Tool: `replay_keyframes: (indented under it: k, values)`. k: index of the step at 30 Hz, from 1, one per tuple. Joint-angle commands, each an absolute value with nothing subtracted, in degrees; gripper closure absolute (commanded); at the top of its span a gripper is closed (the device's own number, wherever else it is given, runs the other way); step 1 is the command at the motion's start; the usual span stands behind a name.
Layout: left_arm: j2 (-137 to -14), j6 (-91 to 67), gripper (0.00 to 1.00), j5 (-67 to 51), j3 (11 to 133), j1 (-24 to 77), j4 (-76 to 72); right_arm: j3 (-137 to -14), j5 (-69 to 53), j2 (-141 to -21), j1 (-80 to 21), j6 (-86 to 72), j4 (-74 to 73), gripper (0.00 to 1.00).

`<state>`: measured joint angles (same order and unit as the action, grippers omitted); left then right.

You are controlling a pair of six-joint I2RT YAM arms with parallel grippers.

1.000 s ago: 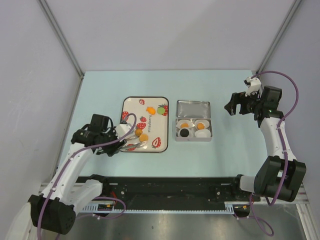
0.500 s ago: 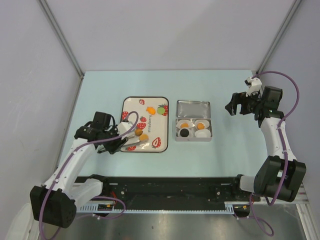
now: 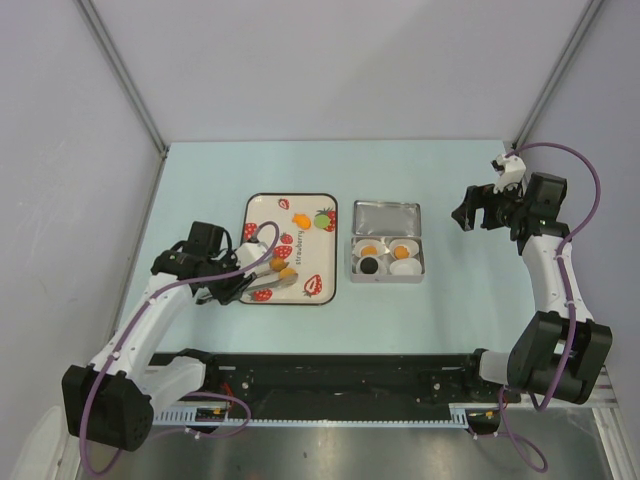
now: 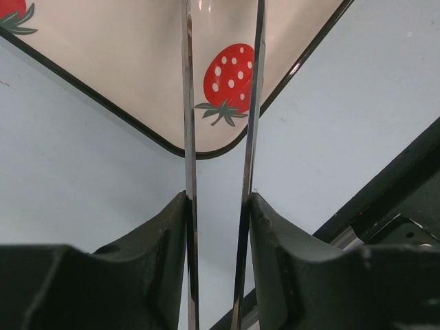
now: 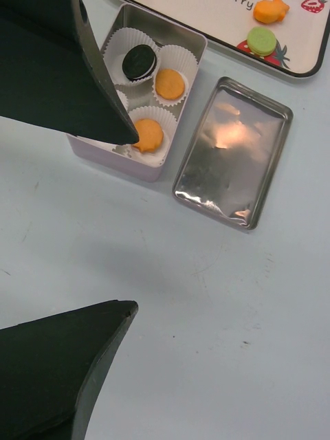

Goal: Pack the cookies

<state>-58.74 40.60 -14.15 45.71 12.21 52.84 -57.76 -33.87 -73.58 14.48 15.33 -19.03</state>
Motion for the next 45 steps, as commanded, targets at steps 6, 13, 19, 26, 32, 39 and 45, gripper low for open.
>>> replay_keyframes:
  k: [6, 13, 19, 26, 32, 39, 45]
  values:
    - [-57.7, 41.6, 0.76, -16.8, 47.8, 12.1, 52.1, -57.7, -34.1, -72.4, 14.9, 16.3, -18.5, 0.0]
    - [-57.6, 40.3, 0.83, -21.3, 50.7, 12.1, 52.0, -57.7, -34.2, -72.5, 14.9, 16.3, -18.5, 0.0]
    - [-59.0, 37.9, 0.84, -27.7, 54.8, 12.8, 51.2, -57.7, -34.3, -72.4, 14.9, 16.3, -18.5, 0.0]
    - [-63.1, 32.1, 0.85, -29.4, 61.5, 20.8, 46.2, -57.7, -34.1, -72.4, 14.9, 16.4, -18.5, 0.0]
    - [-70.3, 29.3, 0.85, -26.5, 68.4, 31.7, 42.1, -57.7, -33.7, -72.9, 14.9, 16.7, -18.5, 0.0]
    - [-81.7, 29.3, 0.87, -25.0, 77.6, 39.6, 39.3, -57.8, -33.5, -72.9, 14.9, 16.9, -18.6, 0.0]
    - [-89.3, 30.4, 0.89, -23.4, 82.3, 43.4, 37.8, -57.8, -33.7, -73.0, 15.0, 17.0, -18.5, 0.0]
